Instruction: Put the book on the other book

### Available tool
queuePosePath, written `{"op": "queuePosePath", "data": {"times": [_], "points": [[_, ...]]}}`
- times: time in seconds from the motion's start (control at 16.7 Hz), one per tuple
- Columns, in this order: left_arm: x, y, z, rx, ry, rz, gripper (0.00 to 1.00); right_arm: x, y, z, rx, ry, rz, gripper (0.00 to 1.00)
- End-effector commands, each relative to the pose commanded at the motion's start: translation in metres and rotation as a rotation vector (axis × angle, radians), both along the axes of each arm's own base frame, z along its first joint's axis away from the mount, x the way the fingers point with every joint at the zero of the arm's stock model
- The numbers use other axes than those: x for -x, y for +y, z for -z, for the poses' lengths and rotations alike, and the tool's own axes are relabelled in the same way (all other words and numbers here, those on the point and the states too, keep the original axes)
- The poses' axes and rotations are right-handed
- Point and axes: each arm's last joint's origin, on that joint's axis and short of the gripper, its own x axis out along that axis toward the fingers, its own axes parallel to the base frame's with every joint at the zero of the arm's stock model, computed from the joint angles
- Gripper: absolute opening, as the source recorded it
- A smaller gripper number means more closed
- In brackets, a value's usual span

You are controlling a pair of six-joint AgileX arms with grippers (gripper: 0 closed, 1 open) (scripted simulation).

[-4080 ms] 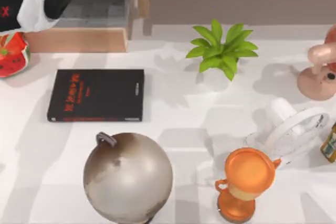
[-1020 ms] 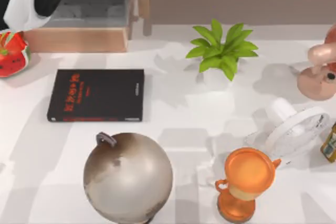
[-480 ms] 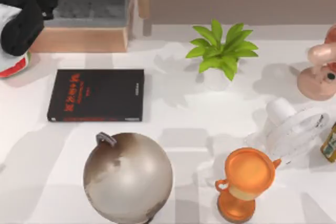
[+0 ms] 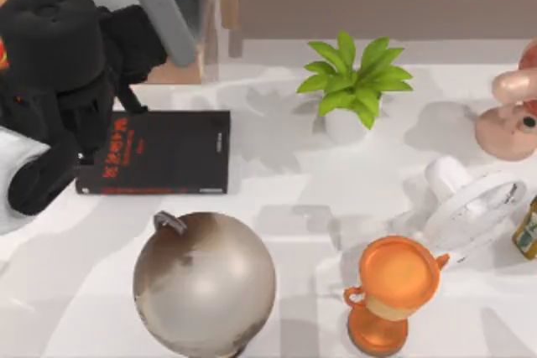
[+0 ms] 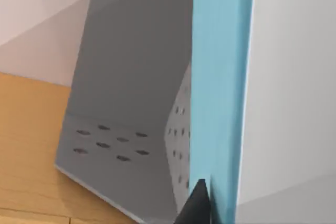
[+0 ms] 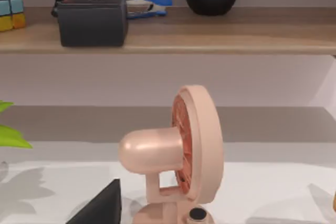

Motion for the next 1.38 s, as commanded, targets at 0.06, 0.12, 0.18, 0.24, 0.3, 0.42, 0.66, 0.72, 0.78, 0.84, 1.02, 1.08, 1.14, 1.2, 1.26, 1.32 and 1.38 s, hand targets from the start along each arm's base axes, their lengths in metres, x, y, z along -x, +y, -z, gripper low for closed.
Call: {"op": "queuePosePath", "data": {"times": [0.06, 0.12, 0.18, 0.24, 0.3, 0.42, 0.66, 0.72, 0.78, 0.84, 1.02, 1.08, 1.14, 1.2, 1.26, 1.32, 1.38], "points": [[0.003, -0.001, 0.015, -0.05, 0.044, 0.022, 0.0, 0.0, 0.0, 0.0, 0.0, 0.0, 0.0, 1.0], [0.006, -0.003, 0.029, -0.095, 0.087, 0.047, 0.0, 0.0, 0.0, 0.0, 0.0, 0.0, 0.0, 1.0], [0.009, -0.004, 0.043, -0.133, 0.131, 0.07, 0.0, 0.0, 0.0, 0.0, 0.0, 0.0, 0.0, 1.0], [0.012, -0.004, 0.057, -0.166, 0.174, 0.092, 0.0, 0.0, 0.0, 0.0, 0.0, 0.0, 0.0, 1.0], [0.014, -0.004, 0.07, -0.195, 0.217, 0.111, 0.0, 0.0, 0.0, 0.0, 0.0, 0.0, 0.0, 1.0], [0.019, -0.003, 0.093, -0.239, 0.292, 0.14, 0.0, 0.0, 0.0, 0.0, 0.0, 0.0, 0.0, 1.0], [0.024, -0.002, 0.113, -0.275, 0.361, 0.166, 0.0, 0.0, 0.0, 0.0, 0.0, 0.0, 0.0, 1.0], [0.024, -0.002, 0.113, -0.275, 0.361, 0.166, 0.0, 0.0, 0.0, 0.0, 0.0, 0.0, 0.0, 1.0], [0.024, -0.002, 0.113, -0.275, 0.361, 0.166, 0.0, 0.0, 0.0, 0.0, 0.0, 0.0, 0.0, 1.0], [0.024, -0.002, 0.113, -0.275, 0.361, 0.166, 0.0, 0.0, 0.0, 0.0, 0.0, 0.0, 0.0, 1.0], [0.021, -0.001, 0.113, -0.284, 0.361, 0.161, 0.0, 0.0, 0.0, 0.0, 0.0, 0.0, 0.0, 1.0], [0.021, -0.001, 0.113, -0.292, 0.362, 0.163, 0.0, 0.0, 0.0, 0.0, 0.0, 0.0, 0.0, 1.0], [0.02, -0.001, 0.114, -0.295, 0.361, 0.165, 0.0, 0.0, 0.0, 0.0, 0.0, 0.0, 0.0, 1.0], [0.02, -0.002, 0.114, -0.293, 0.36, 0.166, 0.0, 0.0, 0.0, 0.0, 0.0, 0.0, 0.0, 1.0], [0.02, -0.002, 0.114, -0.286, 0.36, 0.166, 0.0, 0.0, 0.0, 0.0, 0.0, 0.0, 0.0, 1.0], [0.019, -0.002, 0.115, -0.278, 0.361, 0.166, 0.0, 0.0, 0.0, 0.0, 0.0, 0.0, 0.0, 1.0], [0.019, -0.002, 0.115, -0.275, 0.361, 0.166, 0.0, 0.0, 0.0, 0.0, 0.0, 0.0, 0.0, 1.0]]}}
